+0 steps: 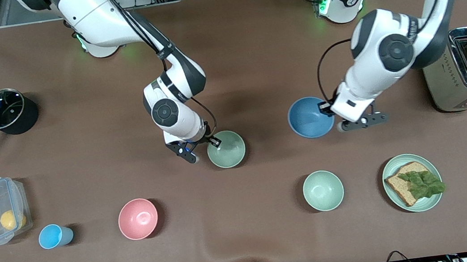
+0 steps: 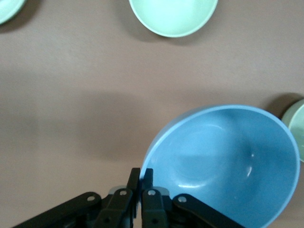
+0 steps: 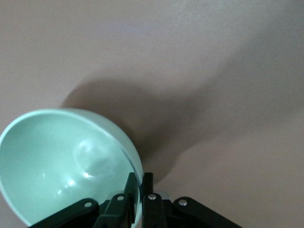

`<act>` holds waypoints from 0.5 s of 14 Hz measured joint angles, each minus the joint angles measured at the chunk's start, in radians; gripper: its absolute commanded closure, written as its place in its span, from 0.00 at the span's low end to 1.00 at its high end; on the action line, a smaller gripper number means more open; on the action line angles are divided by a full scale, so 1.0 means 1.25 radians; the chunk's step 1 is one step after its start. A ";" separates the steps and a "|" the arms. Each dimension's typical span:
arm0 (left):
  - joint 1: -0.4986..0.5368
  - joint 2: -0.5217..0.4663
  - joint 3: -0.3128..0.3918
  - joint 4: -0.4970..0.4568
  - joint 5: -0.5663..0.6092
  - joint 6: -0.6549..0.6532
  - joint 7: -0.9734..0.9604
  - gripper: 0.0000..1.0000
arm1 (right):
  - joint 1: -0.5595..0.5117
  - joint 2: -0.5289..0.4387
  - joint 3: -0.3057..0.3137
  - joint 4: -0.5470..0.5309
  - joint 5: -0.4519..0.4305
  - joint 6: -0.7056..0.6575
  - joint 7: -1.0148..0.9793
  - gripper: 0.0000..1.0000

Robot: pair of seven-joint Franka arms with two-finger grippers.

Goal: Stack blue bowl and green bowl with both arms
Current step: 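Carry the green bowl and blue bowl toward each other at table middle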

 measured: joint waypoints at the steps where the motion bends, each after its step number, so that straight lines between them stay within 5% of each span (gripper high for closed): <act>1: -0.017 0.001 -0.001 0.000 -0.006 0.000 -0.026 1.00 | 0.000 -0.001 -0.003 0.001 0.000 -0.002 0.012 0.00; 7: -0.127 0.101 -0.002 0.099 -0.023 0.005 -0.182 1.00 | -0.010 -0.096 -0.099 0.027 0.000 -0.167 0.105 0.00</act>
